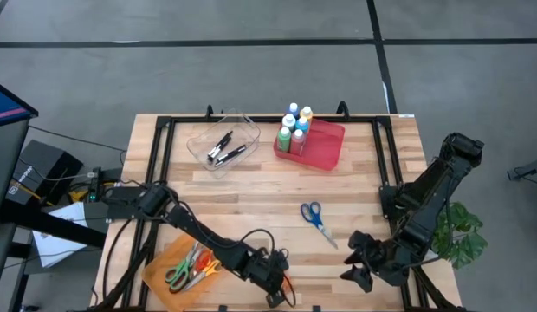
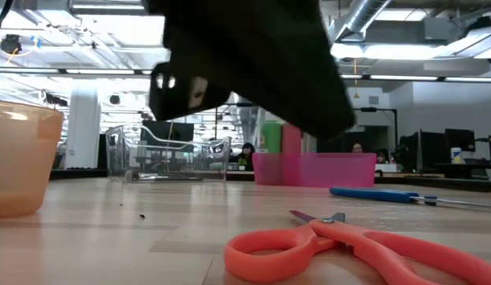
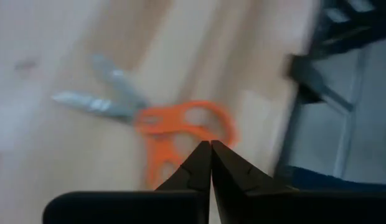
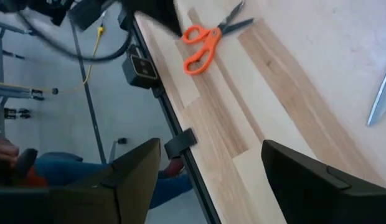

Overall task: Pick & Place Paint Supplies
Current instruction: Put the orange scissors into the orange bin

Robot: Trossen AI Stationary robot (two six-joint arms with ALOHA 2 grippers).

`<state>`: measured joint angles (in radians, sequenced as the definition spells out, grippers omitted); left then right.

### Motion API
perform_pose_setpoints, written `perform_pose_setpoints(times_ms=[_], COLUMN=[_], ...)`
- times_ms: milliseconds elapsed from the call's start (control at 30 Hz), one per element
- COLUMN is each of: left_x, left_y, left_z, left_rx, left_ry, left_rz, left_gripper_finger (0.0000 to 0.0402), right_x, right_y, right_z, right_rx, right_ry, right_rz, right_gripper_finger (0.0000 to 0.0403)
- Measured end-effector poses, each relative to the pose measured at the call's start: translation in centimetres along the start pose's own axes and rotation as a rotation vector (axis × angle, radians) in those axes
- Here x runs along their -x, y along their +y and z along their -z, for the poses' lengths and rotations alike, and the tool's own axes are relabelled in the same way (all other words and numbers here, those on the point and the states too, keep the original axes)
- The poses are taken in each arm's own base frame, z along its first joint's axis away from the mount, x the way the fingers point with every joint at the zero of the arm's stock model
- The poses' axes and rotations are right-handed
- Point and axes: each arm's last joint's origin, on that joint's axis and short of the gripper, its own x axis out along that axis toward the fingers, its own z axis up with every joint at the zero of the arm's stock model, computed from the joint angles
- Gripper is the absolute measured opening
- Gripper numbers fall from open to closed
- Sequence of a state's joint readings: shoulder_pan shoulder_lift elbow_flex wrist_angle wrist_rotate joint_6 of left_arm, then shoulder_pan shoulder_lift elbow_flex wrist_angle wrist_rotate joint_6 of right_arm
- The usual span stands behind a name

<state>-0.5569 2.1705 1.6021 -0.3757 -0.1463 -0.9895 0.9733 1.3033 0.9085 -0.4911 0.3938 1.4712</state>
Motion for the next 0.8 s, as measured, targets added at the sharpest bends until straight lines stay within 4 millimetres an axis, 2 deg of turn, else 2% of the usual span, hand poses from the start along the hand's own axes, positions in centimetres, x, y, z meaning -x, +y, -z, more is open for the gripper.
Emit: perform_pose_setpoints(times_ms=[67, 200, 533, 800], left_x=[0.0, -0.5, -0.6, -1.3], left_y=[-0.4, 0.2, 0.8, 1.4], left_z=[0.3, 0.8, 0.4, 1.0], left_rx=[-0.018, -0.029, -0.111, -0.173], left_ry=[0.000, 0.026, -0.007, 0.023], left_rz=[0.022, -0.035, -0.100, -0.139], left_gripper_finger=[0.0013, 0.0036, 0.0117, 0.0122], right_x=[0.0, 0.0, 0.0, 0.0], right_y=[0.0, 0.1, 0.2, 0.2], right_z=[0.0, -0.1, -0.1, -0.1], right_rx=[-0.005, -0.011, -0.016, -0.004], right_ry=[-0.014, -0.028, -0.029, -0.029], right_rz=[0.000, -0.008, -0.019, -0.016], right_gripper_finger=[0.0276, 0.0276, 0.0276, 0.0276])
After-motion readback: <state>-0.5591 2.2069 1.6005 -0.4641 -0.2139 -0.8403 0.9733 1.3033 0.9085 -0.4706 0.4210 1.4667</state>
